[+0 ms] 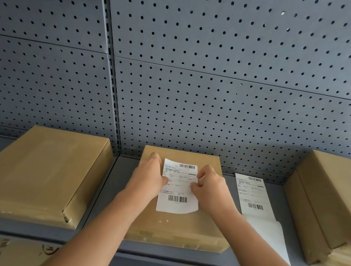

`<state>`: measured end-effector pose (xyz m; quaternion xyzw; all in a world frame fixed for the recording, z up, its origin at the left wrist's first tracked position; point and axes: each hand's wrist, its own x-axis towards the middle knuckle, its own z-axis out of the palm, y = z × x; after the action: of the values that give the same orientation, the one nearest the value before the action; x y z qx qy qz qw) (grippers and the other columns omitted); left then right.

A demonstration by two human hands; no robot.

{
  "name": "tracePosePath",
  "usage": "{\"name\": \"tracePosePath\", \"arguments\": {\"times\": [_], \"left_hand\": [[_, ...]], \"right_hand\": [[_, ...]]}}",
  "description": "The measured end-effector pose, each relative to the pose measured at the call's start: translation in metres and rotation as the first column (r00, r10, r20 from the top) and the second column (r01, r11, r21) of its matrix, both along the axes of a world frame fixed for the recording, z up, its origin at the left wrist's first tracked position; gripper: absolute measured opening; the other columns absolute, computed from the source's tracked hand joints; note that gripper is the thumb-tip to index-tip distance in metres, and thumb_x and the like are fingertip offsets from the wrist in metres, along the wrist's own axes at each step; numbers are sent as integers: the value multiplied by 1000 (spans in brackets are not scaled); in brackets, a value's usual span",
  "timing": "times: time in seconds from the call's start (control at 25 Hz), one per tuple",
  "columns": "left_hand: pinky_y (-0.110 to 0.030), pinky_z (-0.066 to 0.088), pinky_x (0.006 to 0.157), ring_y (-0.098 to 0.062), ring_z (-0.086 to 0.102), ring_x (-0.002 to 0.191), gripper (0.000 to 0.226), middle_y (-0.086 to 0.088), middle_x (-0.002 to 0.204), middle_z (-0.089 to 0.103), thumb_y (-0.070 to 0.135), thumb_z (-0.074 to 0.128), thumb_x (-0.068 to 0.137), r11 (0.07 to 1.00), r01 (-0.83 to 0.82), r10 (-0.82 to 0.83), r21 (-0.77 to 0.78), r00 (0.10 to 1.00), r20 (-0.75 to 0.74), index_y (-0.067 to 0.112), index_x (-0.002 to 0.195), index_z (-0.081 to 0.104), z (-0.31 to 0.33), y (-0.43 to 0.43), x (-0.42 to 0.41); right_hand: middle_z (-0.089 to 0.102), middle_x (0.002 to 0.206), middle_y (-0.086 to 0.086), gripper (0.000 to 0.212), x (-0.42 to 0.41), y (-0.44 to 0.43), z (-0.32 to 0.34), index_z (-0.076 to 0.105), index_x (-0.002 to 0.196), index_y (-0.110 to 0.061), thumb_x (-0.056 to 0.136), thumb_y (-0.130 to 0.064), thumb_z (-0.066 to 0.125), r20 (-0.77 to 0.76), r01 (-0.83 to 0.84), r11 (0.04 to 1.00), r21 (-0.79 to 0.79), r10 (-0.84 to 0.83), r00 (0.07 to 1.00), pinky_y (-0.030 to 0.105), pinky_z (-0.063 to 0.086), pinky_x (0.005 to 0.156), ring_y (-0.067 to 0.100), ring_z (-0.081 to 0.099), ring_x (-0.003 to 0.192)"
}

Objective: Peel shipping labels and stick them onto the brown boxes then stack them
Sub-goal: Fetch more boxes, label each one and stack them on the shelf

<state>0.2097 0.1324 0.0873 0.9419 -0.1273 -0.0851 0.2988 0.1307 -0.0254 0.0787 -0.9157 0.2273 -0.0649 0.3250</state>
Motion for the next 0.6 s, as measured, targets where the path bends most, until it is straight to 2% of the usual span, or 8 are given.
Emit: {"name": "tracePosePath", "arguments": {"times": [0.12,0.2,0.28,0.36,0.44,0.48,0.52,0.6], "left_hand": [[-27,40,54,-19,63,81,45,-2,97,64,26,78,89,1000,6,-6,0,1000,6,16,122,49,0,3,2],[-26,42,63,-19,62,91,46,-1,107,64,28,76,91,999,40,-40,8,997,67,17,127,51,-1,6,-2],[-28,47,76,-18,60,111,42,4,123,60,31,67,97,994,98,-106,47,974,202,21,135,52,-2,10,-9],[-30,47,98,-15,51,133,47,9,146,52,32,55,103,980,178,-197,88,931,306,23,148,46,-3,12,-13],[-29,32,118,-14,35,149,53,7,163,36,32,43,108,953,269,-300,138,898,320,20,159,33,-4,11,-11],[-29,20,123,-13,25,154,55,4,168,28,32,38,109,931,314,-358,185,884,302,18,161,27,-4,9,-9],[-29,10,126,-13,16,157,56,2,170,20,33,32,110,904,356,-414,237,868,274,16,163,21,-5,6,-7],[-32,2,129,-12,6,158,57,0,172,10,34,24,111,848,415,-493,329,845,208,14,164,13,-9,2,-5]], "right_hand": [[65,86,1,18,1,-1,0,46,98,-18,89,-23,61,-46,-11,997,-70,8,999,33,49,58,22,61,73],[64,86,-1,17,-2,-5,1,47,94,-21,89,-28,62,-63,-2,997,-76,-3,998,32,47,58,21,60,73],[64,85,-2,12,-8,-7,2,50,92,-21,91,-30,58,-51,4,994,-109,-10,999,33,47,58,21,59,72],[65,92,0,11,-9,-8,1,58,98,-18,94,-25,51,33,1,979,-204,6,999,34,48,62,23,60,79],[65,110,3,25,-5,-5,-2,64,114,-13,96,-19,48,116,-75,949,-306,115,986,35,48,73,26,60,97],[64,120,4,30,-1,-3,-5,63,122,-11,96,-17,47,117,-141,928,-346,192,974,36,50,82,28,59,106],[61,130,5,35,3,1,-7,60,129,-10,97,-16,46,93,-212,903,-374,264,960,38,49,92,28,57,117],[51,146,6,44,10,8,-12,50,141,-10,100,-20,40,1,-332,856,-396,362,932,40,38,111,25,43,137]]}}
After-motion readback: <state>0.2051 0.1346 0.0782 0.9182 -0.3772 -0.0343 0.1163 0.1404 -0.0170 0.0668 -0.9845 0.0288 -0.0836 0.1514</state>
